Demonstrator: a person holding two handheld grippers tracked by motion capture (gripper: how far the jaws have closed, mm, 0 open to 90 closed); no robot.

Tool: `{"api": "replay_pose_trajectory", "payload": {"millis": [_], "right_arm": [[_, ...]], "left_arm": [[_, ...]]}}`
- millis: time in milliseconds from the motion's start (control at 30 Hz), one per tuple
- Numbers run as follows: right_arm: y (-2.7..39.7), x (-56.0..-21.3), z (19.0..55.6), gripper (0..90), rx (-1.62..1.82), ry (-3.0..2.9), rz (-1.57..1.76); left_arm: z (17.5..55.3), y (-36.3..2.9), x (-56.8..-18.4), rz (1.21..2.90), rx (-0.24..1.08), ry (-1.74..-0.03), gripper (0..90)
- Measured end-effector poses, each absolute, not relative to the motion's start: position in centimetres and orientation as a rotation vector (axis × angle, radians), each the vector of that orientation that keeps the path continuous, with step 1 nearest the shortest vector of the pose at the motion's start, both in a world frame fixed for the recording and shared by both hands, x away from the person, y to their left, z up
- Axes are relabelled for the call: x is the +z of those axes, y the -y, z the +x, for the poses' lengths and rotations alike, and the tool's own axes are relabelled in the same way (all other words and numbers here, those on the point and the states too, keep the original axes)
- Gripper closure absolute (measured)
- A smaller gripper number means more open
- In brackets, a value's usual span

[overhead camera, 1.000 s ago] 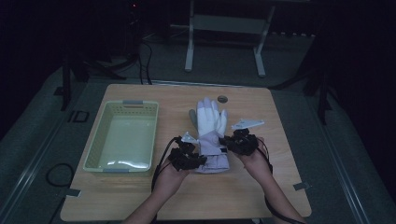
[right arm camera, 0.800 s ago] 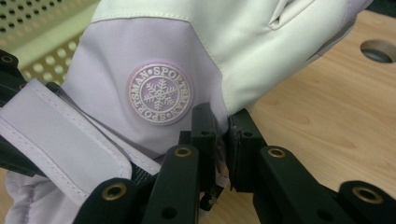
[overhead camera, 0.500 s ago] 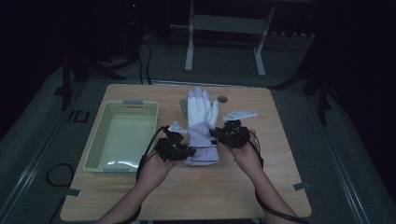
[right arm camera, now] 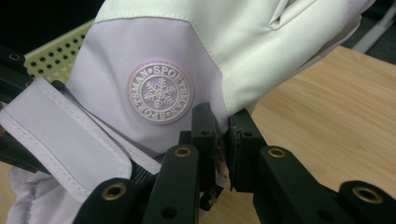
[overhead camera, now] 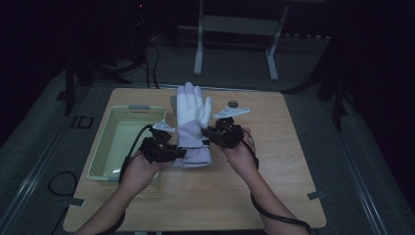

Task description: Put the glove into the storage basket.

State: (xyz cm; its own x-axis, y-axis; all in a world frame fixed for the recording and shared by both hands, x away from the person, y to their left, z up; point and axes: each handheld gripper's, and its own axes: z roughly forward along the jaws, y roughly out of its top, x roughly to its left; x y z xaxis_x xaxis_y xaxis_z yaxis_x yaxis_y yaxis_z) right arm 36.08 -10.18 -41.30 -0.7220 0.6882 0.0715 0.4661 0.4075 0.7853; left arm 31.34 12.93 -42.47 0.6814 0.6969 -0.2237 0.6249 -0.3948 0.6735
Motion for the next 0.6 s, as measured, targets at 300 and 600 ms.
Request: {"api": "replay_pose_trajectory", "payload": {"millis": [300, 600], "right_arm": [[5.7, -40.6, 36.5, 82.8, 1.240, -2.432, 0.981], [0.2, -40.7, 36.4, 82.9, 1.256, -2.468, 0.922]], "left_arm": [[31.1, -17.5, -41.3, 2.151, 0.139, -1.036, 73.4], [30.6, -22.7, -41.1, 2.165, 0.133, -1.084, 73.3]]}}
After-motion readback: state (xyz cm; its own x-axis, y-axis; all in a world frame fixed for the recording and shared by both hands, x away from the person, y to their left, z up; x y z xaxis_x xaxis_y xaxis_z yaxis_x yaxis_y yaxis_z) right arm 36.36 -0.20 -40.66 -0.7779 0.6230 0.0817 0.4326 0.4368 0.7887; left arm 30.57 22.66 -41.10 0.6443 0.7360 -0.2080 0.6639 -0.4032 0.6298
